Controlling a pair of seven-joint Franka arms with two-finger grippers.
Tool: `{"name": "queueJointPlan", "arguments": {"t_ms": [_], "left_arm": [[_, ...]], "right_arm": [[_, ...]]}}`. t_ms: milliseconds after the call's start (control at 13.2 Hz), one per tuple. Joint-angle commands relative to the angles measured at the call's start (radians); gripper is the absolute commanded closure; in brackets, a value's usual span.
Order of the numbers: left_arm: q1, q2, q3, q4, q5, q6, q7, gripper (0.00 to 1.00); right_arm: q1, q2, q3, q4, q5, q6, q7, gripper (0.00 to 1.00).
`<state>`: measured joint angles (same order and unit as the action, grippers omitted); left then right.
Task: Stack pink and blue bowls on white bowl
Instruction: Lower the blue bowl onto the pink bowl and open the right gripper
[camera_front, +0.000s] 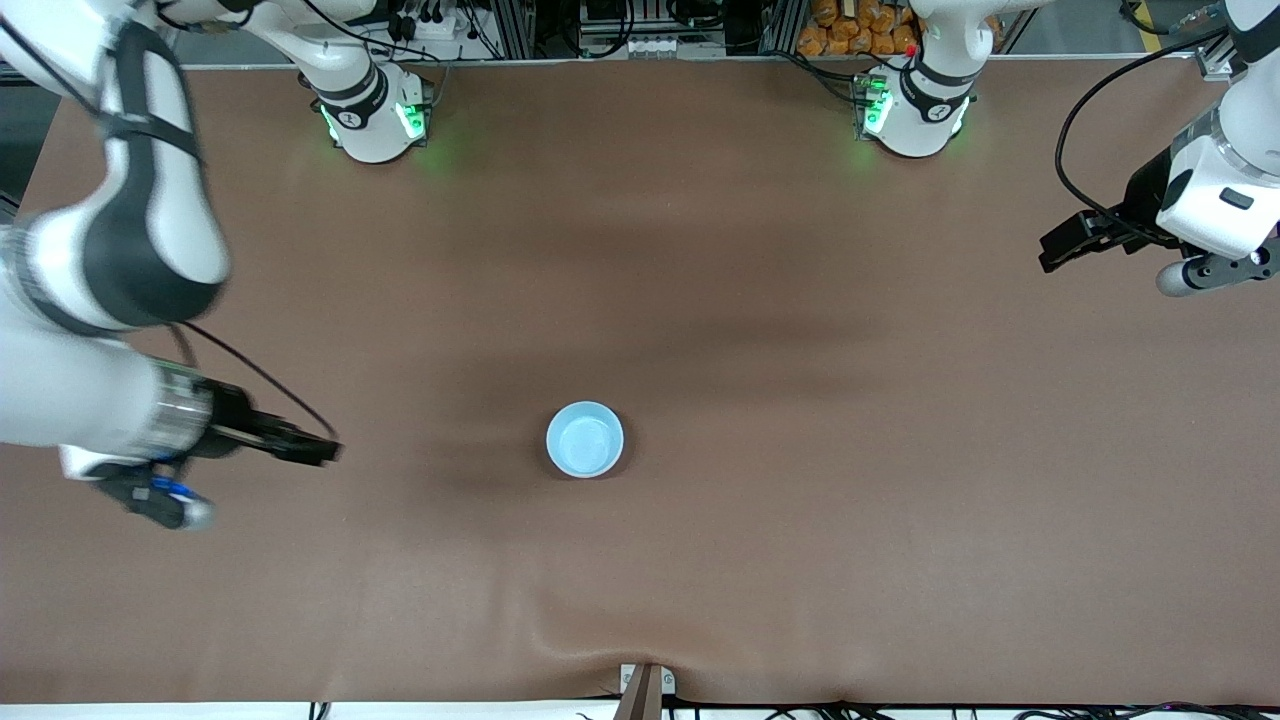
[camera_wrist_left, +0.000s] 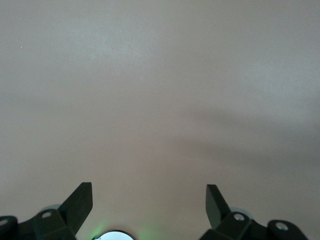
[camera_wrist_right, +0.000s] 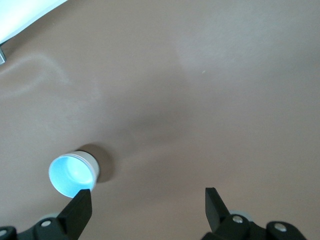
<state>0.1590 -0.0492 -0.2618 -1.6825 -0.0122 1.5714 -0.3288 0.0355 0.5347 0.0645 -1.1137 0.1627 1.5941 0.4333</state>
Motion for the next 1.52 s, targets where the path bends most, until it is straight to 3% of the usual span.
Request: {"name": "queueJointPlan", "arguments": {"t_ms": [0,228,531,835,1063,1442], "left_arm": [[-0.005,0.008,-0.023,-0.003,-0.031,0.018,0.010,0.00],[-0.009,0.038,-0.088,-0.005,-0.031,0.033,-0.032,0.00],[-0.010,0.066,-0.138,-0.002,-0.031,0.062,-0.047,0.00],[0.008,0.036,-0.128,0.004,-0.031,0.053,-0.019,0.00],[0.066,0.016,-0.128,0.006,-0.028,0.026,0.028,0.00],[0.166,-0.014,-0.128,0.006,-0.028,-0.020,0.162,0.00]], "right_arm": [[-0.052,-0.096,0.018,-0.015,-0.048,-0.066,-0.047,0.00],[-0.027,-0.212,0.002,-0.038,-0.096,-0.108,-0.045,0.00],[-0.020,-0.375,-0.006,-0.205,-0.158,-0.106,-0.100,0.00],[-0.034,-0.539,-0.028,-0.449,-0.164,-0.020,-0.188,0.00],[-0.029,-0.611,-0.032,-0.550,-0.164,0.015,-0.192,0.00],[-0.028,-0.601,-0.058,-0.496,-0.167,-0.022,-0.326,0.00]]}}
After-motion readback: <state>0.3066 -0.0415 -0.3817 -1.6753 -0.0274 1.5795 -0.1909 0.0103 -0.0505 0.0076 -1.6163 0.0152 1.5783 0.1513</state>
